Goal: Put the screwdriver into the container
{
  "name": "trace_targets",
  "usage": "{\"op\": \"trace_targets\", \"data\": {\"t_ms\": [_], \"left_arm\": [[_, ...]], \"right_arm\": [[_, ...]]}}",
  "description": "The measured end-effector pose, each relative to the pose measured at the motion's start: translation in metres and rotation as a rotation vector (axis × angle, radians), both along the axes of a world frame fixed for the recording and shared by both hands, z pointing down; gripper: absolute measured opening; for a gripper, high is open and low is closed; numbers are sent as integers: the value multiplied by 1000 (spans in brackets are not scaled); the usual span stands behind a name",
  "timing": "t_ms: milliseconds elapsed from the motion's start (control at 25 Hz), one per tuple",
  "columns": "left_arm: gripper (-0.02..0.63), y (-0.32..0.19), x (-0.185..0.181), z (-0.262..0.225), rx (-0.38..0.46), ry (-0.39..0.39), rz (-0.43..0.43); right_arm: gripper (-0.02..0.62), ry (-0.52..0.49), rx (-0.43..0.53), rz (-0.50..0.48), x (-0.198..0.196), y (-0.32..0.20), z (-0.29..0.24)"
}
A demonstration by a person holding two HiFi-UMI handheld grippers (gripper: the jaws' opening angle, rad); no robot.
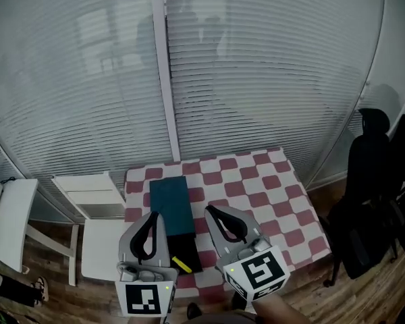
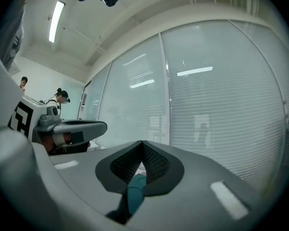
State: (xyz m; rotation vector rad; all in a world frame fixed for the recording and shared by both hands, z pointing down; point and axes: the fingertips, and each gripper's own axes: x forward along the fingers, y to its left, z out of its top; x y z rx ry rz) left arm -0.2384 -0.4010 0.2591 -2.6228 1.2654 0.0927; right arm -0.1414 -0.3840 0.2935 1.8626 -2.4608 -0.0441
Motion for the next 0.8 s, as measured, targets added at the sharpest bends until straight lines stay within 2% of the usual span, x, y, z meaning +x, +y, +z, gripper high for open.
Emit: {"op": "trace_targets", "data": {"t_ms": [280,680,800], "left_arm": [[0,8,14,-7,22,8,12],[0,14,12,1,-10,-27,-42],[0,18,15,-7,21,-6,-32]], "right_arm": [[23,34,34,-3,8,4,-12],[23,19,45,10,25,14,-12],[23,14,47,10,25,18,-11]]}}
